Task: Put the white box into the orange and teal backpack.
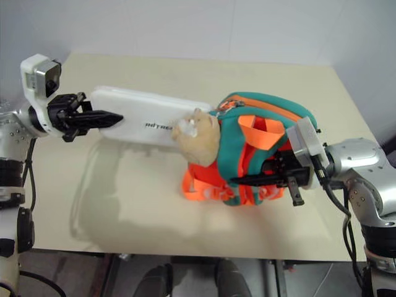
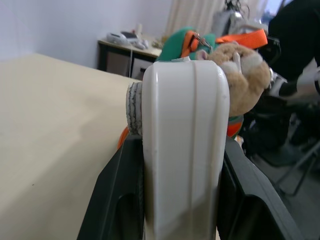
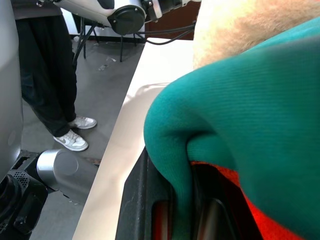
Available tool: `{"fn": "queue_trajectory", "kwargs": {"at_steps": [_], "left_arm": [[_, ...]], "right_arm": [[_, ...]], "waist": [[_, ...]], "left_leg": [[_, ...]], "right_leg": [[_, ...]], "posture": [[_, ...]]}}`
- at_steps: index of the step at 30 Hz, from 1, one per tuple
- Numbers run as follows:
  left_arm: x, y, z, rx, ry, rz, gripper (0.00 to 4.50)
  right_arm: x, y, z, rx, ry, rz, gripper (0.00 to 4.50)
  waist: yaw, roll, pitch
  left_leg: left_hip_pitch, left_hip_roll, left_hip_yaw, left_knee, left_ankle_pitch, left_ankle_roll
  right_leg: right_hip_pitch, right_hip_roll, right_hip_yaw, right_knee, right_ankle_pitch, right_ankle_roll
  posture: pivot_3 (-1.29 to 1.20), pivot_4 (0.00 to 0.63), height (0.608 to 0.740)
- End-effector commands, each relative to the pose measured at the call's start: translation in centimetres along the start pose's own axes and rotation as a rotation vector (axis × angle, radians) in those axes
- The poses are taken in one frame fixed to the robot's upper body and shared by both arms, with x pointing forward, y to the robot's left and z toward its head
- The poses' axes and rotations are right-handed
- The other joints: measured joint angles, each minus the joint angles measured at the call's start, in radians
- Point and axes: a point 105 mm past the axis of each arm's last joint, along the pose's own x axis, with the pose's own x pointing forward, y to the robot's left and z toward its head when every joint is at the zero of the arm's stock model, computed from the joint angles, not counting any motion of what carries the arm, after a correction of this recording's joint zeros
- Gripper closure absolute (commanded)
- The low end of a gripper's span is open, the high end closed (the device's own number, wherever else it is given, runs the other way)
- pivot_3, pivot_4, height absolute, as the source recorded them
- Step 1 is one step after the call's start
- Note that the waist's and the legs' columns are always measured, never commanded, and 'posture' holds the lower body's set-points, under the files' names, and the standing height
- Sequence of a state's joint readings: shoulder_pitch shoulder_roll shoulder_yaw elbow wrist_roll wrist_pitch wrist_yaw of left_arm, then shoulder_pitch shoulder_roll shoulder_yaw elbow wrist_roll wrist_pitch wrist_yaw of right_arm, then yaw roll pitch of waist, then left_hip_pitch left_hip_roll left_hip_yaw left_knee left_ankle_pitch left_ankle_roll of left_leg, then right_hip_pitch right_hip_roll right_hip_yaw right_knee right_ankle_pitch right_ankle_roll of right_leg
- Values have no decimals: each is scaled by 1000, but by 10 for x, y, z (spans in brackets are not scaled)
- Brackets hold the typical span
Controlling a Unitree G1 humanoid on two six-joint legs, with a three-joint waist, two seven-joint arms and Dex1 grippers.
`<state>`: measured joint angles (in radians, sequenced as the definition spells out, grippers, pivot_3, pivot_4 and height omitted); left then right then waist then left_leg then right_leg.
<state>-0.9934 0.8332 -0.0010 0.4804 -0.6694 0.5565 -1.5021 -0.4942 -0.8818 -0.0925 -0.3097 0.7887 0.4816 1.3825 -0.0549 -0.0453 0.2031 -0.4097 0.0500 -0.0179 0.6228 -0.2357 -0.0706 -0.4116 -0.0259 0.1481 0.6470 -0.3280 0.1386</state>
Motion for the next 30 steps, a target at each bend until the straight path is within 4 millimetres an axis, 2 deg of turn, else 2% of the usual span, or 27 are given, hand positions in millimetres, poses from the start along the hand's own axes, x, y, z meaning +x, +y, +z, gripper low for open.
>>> {"fn": "queue_trajectory", "kwargs": {"at_steps": [1, 4, 9, 11, 15, 20, 26, 30], "left_arm": [[21, -14, 2, 72, 61, -185, 3181], [33, -18, 1, 96, 87, -235, 3181], [42, -21, -7, 113, 159, -257, 3181], [43, -22, -3, 126, 141, -267, 3182], [25, -26, 24, 129, 44, -226, 3183], [5, -34, 36, 125, 12, -171, 3183], [-8, -43, 54, 166, -10, -133, 3184], [-10, -51, 54, 164, 18, -149, 3184]], "right_arm": [[2, -1, 9, -56, -12, -3, 4481], [3, -1, 9, -62, -11, -9, 4481], [3, -1, 7, -64, -9, -19, 4481], [3, -1, 6, -67, -9, -21, 4481], [3, 1, 6, -69, -12, -32, 4481], [2, 2, 6, -65, -12, -42, 4481], [1, -1, 5, -63, -13, -48, 4481], [1, -3, 4, -64, -15, -50, 4481]], "waist": [[5, 0, 0], [5, 0, 0], [4, 0, 0], [4, 0, 0], [2, 0, 0], [-3, 0, 0], [-1, 1, 1], [-3, 1, 1]], "left_leg": [[0, 0, 0, 0, 0, 0], [-1, 0, 0, 2, 0, 1], [-1, 0, 0, 2, 0, 1], [-1, 0, 0, 3, 0, 1], [-1, 0, 0, 5, -1, 1], [-1, 0, 0, 5, -1, 1], [-1, 0, 0, 6, -1, 1], [0, 0, 0, 6, -1, 1]], "right_leg": [[0, 0, 0, 0, 0, 0], [0, 0, 0, 0, 0, 0], [0, 0, 0, 0, 0, 0], [1, 0, 0, 0, 0, 0], [1, 0, 0, 2, 0, 0], [0, 0, 0, 3, 0, 1], [0, 1, 0, 5, -1, 1], [0, 1, 0, 6, -1, 1]], "posture": [[0, 150, 740], [0, 150, 740], [0, 150, 740], [0, 150, 740], [0, 150, 740], [0, 150, 740], [0, 150, 740], [0, 150, 740]]}}
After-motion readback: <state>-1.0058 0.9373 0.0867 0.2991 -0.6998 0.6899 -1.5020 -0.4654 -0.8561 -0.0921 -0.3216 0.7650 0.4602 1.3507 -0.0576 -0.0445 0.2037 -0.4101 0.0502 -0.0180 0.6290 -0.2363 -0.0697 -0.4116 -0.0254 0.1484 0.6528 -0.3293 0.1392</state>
